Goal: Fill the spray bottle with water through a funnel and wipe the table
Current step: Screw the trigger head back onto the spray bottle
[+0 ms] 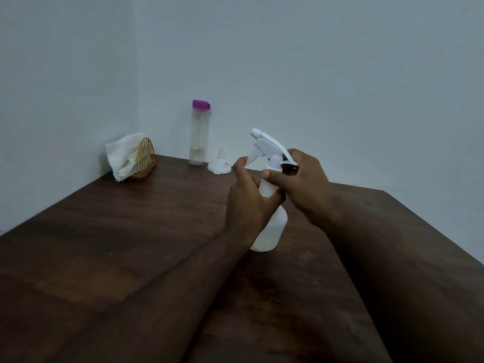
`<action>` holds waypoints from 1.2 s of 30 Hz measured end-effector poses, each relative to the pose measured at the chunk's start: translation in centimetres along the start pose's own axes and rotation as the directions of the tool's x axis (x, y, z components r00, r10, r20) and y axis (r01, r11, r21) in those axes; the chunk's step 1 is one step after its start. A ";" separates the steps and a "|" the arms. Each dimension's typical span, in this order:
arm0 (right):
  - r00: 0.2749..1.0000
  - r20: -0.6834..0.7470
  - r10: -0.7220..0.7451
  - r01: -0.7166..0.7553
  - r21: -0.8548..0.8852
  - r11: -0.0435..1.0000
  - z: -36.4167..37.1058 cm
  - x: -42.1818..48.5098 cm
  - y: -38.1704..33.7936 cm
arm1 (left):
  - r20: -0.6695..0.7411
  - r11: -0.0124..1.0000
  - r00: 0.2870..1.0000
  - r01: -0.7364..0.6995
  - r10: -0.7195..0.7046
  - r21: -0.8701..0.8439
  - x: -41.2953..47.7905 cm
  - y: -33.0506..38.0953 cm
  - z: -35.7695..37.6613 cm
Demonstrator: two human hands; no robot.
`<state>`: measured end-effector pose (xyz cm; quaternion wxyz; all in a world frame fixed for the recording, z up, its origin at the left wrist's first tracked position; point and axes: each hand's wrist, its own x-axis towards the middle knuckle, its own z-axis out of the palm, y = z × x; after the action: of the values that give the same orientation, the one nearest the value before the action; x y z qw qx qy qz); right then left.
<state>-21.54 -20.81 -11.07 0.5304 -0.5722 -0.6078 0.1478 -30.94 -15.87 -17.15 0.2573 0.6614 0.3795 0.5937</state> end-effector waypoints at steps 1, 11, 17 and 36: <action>0.999 -0.046 0.004 -0.003 0.025 1.000 0.5 -0.3 0.2 | 0.007 1.000 1.000 0.001 -0.001 -0.005 0.0 0.0 0.0; 0.990 -0.141 -0.011 0.023 0.081 0.996 1.8 -0.9 1.6 | 0.013 0.999 0.999 -0.032 0.032 -0.011 -0.2 0.0 -0.1; 0.990 0.142 0.020 -0.046 0.181 0.982 -0.5 0.2 1.2 | 0.019 0.999 0.999 -0.039 0.039 0.000 -0.4 -0.2 -0.1; 0.979 0.201 0.004 -0.038 0.166 0.985 -1.5 0.7 -0.1 | 0.007 1.000 1.000 0.008 -0.008 -0.005 -0.4 -0.2 -0.2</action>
<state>-20.22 -20.85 -10.05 0.5114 -0.5138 -0.6374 0.2612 -31.23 -16.10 -17.55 0.2626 0.6611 0.3798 0.5914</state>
